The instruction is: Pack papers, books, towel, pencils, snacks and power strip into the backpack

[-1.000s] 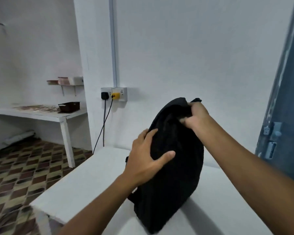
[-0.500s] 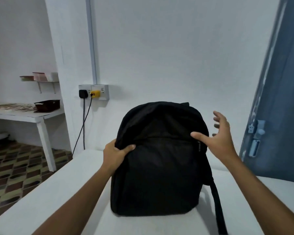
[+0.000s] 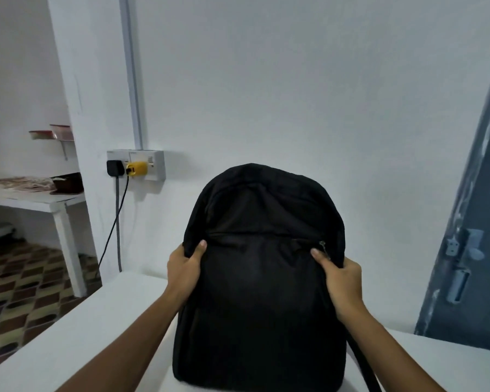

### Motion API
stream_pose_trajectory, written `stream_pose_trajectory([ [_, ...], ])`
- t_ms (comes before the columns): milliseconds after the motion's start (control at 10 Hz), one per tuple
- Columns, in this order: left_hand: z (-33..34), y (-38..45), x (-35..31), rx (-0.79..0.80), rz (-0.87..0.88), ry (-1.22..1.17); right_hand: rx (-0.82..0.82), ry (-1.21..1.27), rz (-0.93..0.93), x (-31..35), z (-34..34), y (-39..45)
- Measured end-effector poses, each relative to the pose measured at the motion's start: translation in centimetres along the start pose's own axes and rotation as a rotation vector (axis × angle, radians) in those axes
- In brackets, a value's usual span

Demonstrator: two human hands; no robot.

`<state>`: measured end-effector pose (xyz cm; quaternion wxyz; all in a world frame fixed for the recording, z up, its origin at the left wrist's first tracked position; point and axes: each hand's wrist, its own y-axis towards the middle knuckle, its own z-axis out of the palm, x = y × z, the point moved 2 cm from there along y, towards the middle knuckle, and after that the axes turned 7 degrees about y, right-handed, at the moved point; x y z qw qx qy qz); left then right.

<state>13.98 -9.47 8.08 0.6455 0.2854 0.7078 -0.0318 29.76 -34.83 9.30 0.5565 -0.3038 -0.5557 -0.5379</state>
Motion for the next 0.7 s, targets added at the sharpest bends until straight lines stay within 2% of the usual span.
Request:
stream_pose_trajectory([
  [200,5.9,4.9,-0.7,0.088,0.027,0.027,-0.11,0.018,0.017,-1.2,-1.7,5.0],
  [300,8.4,5.9,1.0,0.145,-0.027,0.022,-0.1,0.02,0.078,-3.4,-2.2,6.3],
  [400,9.5,7.4,2.2,0.128,-0.069,-0.016,-0.093,-0.021,0.113,-4.3,-1.8,8.3],
  [500,9.6,8.5,3.0,0.217,-0.101,-0.029,-0.076,-0.152,0.107,-4.6,-1.8,9.6],
  [600,9.0,8.5,3.6,0.326,-0.055,-0.051,-0.143,-0.239,0.119,-4.8,-2.2,9.6],
  [700,6.0,7.4,4.6,0.228,-0.032,-0.023,-0.299,-0.339,-0.024,-2.4,-2.7,8.7],
])
